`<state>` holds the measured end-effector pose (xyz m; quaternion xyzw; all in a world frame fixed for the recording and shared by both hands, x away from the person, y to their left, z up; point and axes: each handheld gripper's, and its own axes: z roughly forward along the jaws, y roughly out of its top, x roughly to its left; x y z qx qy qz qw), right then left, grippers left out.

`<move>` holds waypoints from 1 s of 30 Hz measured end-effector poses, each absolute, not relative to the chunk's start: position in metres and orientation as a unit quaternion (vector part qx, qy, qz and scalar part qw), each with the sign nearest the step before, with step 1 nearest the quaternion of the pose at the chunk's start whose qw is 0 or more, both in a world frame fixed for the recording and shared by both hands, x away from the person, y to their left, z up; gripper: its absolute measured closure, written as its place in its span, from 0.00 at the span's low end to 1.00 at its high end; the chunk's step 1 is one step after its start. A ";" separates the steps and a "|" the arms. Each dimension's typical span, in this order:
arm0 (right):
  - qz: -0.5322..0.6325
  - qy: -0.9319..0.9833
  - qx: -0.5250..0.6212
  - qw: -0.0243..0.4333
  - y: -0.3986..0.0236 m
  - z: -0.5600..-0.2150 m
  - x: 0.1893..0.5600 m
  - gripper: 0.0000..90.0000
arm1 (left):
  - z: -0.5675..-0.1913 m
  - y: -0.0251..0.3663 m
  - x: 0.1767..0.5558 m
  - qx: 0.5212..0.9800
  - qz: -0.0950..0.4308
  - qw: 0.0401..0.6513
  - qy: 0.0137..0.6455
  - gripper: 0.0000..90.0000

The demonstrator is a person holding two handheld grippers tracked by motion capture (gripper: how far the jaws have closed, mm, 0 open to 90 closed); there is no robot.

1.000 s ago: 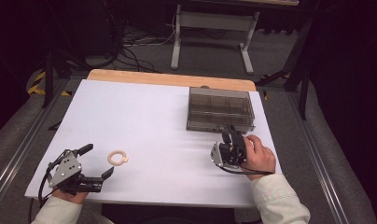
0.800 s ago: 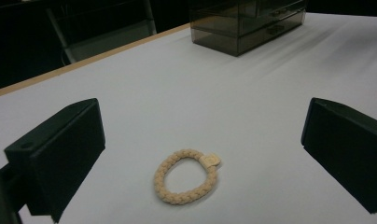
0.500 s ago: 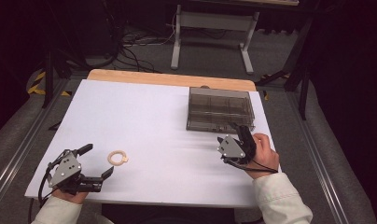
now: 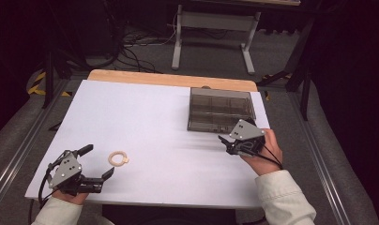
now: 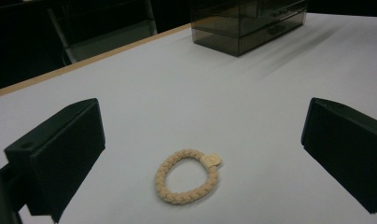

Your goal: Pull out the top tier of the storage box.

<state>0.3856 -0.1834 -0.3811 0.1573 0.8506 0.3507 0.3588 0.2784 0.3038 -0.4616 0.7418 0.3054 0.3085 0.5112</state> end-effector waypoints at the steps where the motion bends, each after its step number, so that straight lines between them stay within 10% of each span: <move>1: 0.358 0.852 0.161 0.348 -0.184 -0.379 0.388 0.33 | -0.462 0.304 0.279 0.742 0.309 0.511 0.305 0.01; 30: 0.354 0.888 0.201 0.213 -0.191 -0.370 0.445 0.30 | -0.462 0.303 0.278 0.740 0.308 0.512 0.309 0.01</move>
